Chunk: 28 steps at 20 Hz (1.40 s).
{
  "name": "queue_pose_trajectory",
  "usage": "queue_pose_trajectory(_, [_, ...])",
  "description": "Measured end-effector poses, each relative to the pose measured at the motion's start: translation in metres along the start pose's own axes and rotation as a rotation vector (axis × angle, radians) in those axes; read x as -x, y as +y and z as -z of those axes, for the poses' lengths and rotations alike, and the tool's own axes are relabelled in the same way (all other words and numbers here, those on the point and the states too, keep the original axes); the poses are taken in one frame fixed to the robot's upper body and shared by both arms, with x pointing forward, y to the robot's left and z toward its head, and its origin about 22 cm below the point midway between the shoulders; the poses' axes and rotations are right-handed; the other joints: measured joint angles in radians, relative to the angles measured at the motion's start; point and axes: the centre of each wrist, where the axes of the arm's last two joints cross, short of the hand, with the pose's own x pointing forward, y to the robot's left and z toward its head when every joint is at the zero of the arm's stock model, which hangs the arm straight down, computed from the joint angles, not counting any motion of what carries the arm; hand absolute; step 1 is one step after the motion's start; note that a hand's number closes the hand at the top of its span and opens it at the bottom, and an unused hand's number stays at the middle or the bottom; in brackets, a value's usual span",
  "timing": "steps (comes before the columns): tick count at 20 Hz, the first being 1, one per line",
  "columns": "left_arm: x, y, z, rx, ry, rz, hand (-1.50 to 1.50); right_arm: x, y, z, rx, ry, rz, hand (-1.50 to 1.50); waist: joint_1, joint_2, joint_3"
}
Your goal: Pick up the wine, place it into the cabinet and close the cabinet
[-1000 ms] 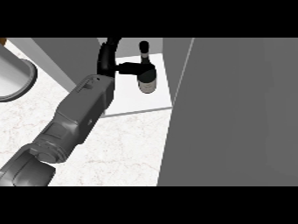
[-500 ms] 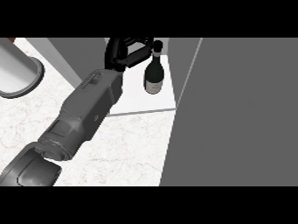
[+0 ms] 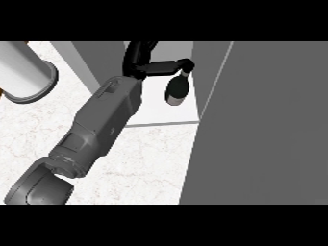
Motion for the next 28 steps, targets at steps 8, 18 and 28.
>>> queue_pose_trajectory(8, [0.01,0.0,-0.01,0.036,0.01,-0.056,-1.5,0.0,-0.004,-0.005,0.022,0.022,-0.025,-1.5,0.022,-0.011,0.0])
queue_pose_trajectory(18, [0.026,0.0,-0.039,0.118,0.032,-0.172,-1.5,0.001,-0.007,-0.007,0.035,0.037,-0.049,-1.5,0.042,-0.023,0.0])
queue_pose_trajectory(28, [0.047,0.003,-0.1,0.132,0.077,-0.241,-1.5,0.001,-0.008,-0.009,0.06,0.04,-0.057,-1.5,0.07,-0.027,0.0])
